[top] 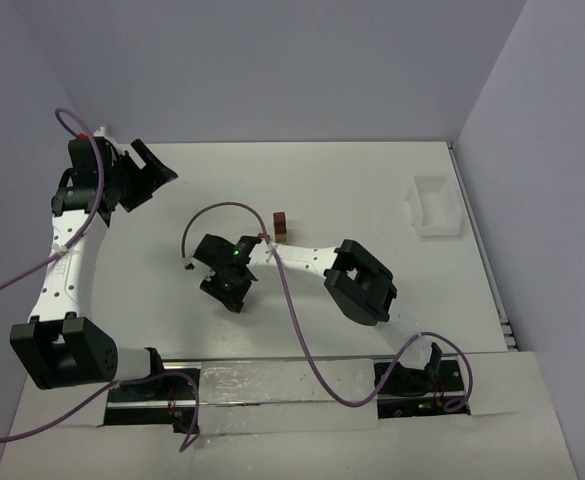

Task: Build the wood block tower

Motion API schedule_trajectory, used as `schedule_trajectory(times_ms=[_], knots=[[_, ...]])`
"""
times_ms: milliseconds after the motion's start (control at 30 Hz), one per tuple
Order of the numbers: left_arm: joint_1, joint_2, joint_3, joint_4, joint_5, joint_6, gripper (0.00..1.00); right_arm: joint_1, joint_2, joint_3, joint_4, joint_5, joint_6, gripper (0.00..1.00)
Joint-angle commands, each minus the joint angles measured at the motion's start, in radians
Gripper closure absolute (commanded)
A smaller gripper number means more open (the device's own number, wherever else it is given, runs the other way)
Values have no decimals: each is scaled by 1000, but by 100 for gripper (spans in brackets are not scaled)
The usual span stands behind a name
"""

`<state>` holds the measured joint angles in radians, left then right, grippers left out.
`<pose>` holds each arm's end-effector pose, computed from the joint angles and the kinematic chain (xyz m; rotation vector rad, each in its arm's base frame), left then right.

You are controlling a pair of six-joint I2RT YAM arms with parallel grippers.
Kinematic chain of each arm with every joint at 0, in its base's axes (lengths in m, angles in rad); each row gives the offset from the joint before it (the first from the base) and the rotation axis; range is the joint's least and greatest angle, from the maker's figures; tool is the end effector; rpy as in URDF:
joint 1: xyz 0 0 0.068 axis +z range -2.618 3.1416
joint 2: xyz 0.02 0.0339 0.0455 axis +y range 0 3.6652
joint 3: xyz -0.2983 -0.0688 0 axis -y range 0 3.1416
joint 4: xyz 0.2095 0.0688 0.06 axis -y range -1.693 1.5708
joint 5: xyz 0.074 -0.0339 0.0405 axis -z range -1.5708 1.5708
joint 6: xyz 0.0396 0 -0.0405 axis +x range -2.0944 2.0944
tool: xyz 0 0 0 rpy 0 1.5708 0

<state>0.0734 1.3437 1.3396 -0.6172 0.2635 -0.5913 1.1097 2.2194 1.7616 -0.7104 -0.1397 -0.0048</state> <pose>0.2539 0.0083 0.3980 -0.5819 2.1499 -0.5771 0.1993 0.4135 0.2083 -1.5329 2.3835 0.4722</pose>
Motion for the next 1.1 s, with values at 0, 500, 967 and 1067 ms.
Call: schedule_trajectory(times_ms=[0,500,967,1067], knots=[[6,1,45,36,-10,-7,8,7,-36,-59,36,43,0,65],[6,21,56,37,-6,-11,8,18,-27,-85,43,55,-7,43],[3,29,94,31,-55,14,9,-123,-348,29,-13,99,270,100],[0,31,96,35,-56,10,9,-218,-408,24,-16,139,412,100]])
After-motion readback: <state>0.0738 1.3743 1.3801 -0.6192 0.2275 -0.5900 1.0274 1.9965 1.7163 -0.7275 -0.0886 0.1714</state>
